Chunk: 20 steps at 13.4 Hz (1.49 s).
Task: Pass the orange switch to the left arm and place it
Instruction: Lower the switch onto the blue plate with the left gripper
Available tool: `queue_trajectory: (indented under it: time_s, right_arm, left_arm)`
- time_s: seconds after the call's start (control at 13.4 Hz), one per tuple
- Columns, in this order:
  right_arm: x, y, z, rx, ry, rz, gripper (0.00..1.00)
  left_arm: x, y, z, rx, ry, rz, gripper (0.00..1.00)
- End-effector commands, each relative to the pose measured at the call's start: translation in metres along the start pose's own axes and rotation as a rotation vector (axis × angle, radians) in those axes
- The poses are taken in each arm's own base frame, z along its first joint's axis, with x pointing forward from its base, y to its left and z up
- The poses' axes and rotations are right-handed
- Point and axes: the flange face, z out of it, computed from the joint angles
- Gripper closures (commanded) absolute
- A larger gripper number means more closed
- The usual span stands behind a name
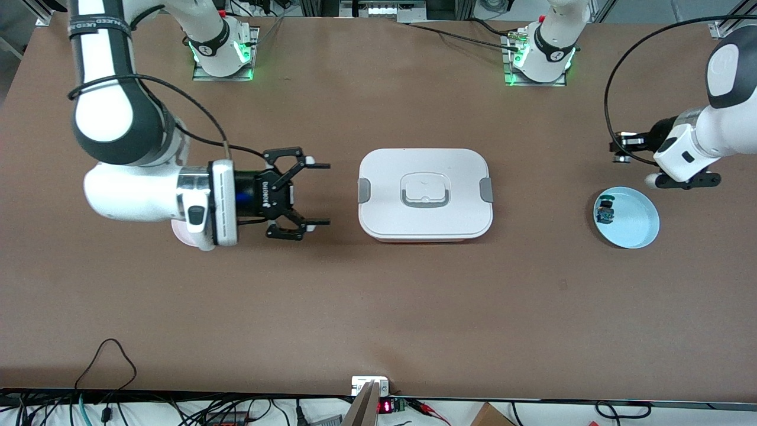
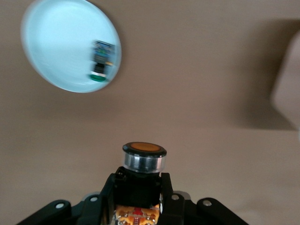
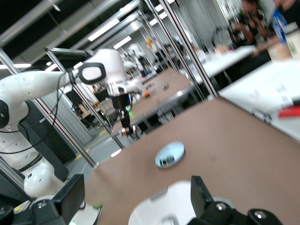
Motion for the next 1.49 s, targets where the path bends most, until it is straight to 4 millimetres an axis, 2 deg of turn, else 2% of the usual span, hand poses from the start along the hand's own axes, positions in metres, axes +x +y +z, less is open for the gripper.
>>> queue_trajectory:
  time_s: [0.0,0.15,0.37,0.59,0.89,1.04,1.26,1.41]
  right_arm:
    - [-0.002,-0.003,-0.032,-0.036,-0.104,0.146,0.00]
    - [-0.011,0.002,-0.044,-0.051,-0.162,0.219,0.00]
    - [-0.042,0.020,-0.074,-0.190,-0.367,0.348,0.00]
    - [-0.071,0.037,-0.110,-0.374,-0.533,0.534,0.00]
    - [-0.094,0.042,-0.137,-0.592,-0.749,0.683,0.00]
    - [-0.098,0.038,-0.146,-0.715,-0.797,0.848,0.00]
    - [-0.104,0.029,-0.165,-0.870,-0.957,0.940,0.00]
    - [-0.097,0.020,-0.187,-0.951,-1.045,0.960,0.00]
  left_arm:
    - [0.024,-0.026,0.027,0.128,0.030,0.023,1.00]
    - [0.037,-0.041,0.056,0.167,0.053,0.037,1.00]
    - [0.064,-0.054,0.102,0.211,0.084,0.083,1.00]
    - [0.089,-0.091,0.142,0.225,0.127,0.107,1.00]
    - [0.102,-0.098,0.179,0.226,0.106,0.143,1.00]
    - [0.113,-0.107,0.203,0.245,0.125,0.169,1.00]
    - [0.118,-0.113,0.211,0.276,0.138,0.197,1.00]
    - [0.120,-0.110,0.211,0.292,0.141,0.211,1.00]
